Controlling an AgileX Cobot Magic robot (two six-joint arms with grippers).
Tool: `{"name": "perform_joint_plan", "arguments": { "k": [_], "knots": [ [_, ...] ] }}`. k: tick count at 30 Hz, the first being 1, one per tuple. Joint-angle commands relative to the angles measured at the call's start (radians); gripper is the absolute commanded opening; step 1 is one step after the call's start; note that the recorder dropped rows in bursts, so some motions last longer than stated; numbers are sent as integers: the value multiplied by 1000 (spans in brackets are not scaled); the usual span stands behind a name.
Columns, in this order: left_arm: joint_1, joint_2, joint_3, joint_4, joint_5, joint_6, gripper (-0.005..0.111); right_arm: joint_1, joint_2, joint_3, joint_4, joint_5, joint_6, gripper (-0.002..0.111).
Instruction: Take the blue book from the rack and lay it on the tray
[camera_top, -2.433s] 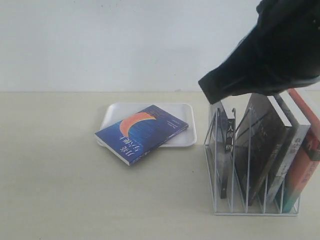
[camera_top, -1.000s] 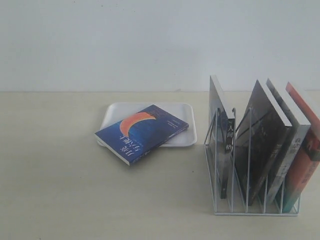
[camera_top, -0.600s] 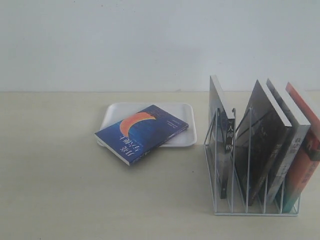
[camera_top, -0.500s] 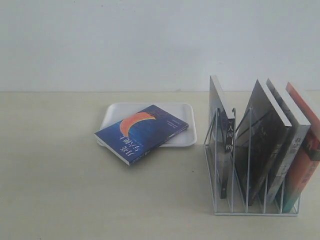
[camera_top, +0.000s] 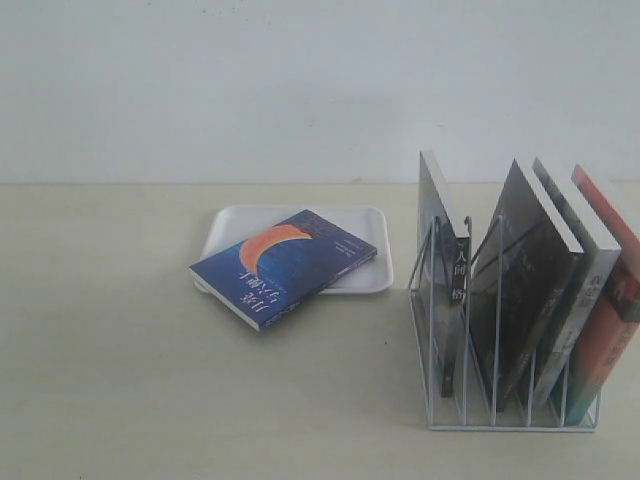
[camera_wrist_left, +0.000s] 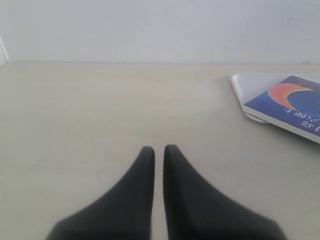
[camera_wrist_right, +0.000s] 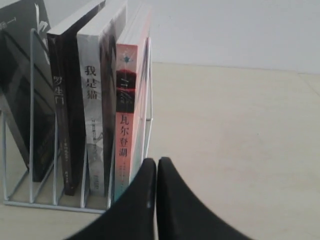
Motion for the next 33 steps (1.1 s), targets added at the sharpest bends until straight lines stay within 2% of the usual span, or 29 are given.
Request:
{"name": "perform_joint_plan", "arguments": {
  "k": [1,10,33],
  "knots": [
    [-8,-2,4,2,-6,2,6,-3,1,6,98,13,-176,0],
    [-8,-2,4,2,-6,2,6,-3,1,6,100,24,-44,0],
    [-8,-2,4,2,-6,2,6,-23,-31,6,94,45,-13,0]
  ]
}}
